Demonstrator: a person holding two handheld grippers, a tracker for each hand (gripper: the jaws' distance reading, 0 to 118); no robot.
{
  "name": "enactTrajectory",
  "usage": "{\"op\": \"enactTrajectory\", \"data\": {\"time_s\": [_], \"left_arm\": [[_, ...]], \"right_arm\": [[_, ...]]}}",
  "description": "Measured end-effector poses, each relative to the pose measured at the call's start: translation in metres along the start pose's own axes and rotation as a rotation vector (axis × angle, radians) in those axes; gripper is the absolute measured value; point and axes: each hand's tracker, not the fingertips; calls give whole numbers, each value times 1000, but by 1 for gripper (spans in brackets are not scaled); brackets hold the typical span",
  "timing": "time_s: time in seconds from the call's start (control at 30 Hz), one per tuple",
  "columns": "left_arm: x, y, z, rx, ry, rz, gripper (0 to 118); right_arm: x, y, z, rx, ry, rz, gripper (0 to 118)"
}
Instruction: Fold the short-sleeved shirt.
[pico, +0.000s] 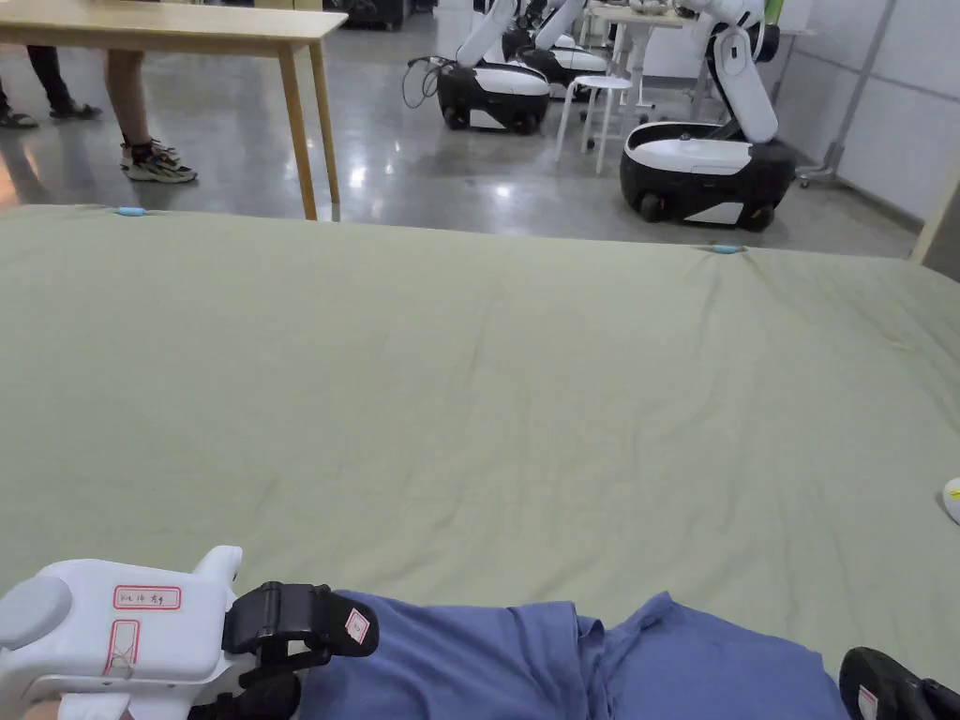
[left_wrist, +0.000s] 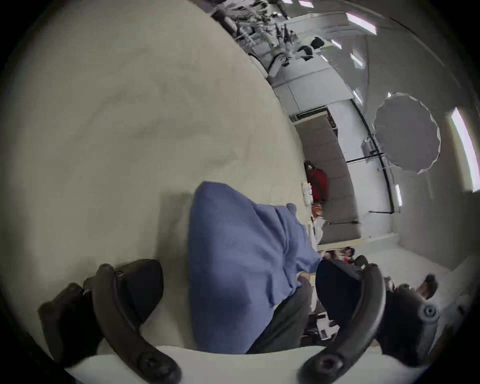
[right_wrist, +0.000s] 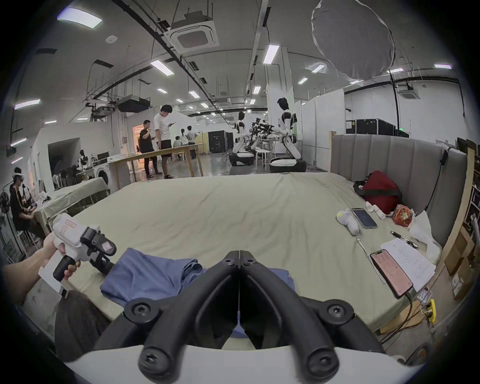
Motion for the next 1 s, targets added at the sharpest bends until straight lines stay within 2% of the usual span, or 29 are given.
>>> {"op": "enactTrajectory", "data": {"time_s": [0.07,0.17,0.2,0.23,0.27,0.3,0.33,0.47,0.57,0.63,0.73,0.87,1.0], "left_arm": [[0,-2,-8,-42,-89,24,116],[13,-4,-29,-65,-24,6,115],[3,6,-24,-64,-2,-11,105],[7,8,-23,-70,31,-17,73],[9,8,-24,-72,90,-45,11],[9,6,-24,-42,87,-34,10],[9,3,-20,-96,96,-46,10],[16,-3,15,-14,48,-23,10],[25,-6,58,57,160,-61,10],[30,-10,100,109,218,-36,10],[53,-14,137,151,382,-67,10],[93,-15,137,164,388,-95,10],[144,-15,97,129,444,-147,10]], "right_arm": [[1,1,0,2,-3,-2,1],[2,0,1,2,-6,-2,1],[2,0,3,2,-4,-3,1],[2,0,4,3,-7,-5,1],[3,0,5,4,-5,-7,1],[3,-1,5,5,-1,-9,1],[3,-1,5,6,-1,-8,1],[6,3,8,25,2,-12,1],[7,6,8,41,6,-3,1],[8,8,8,50,17,1,1],[8,9,5,61,34,0,1],[7,6,2,59,50,-11,1],[9,0,9,60,60,-26,1]]}}
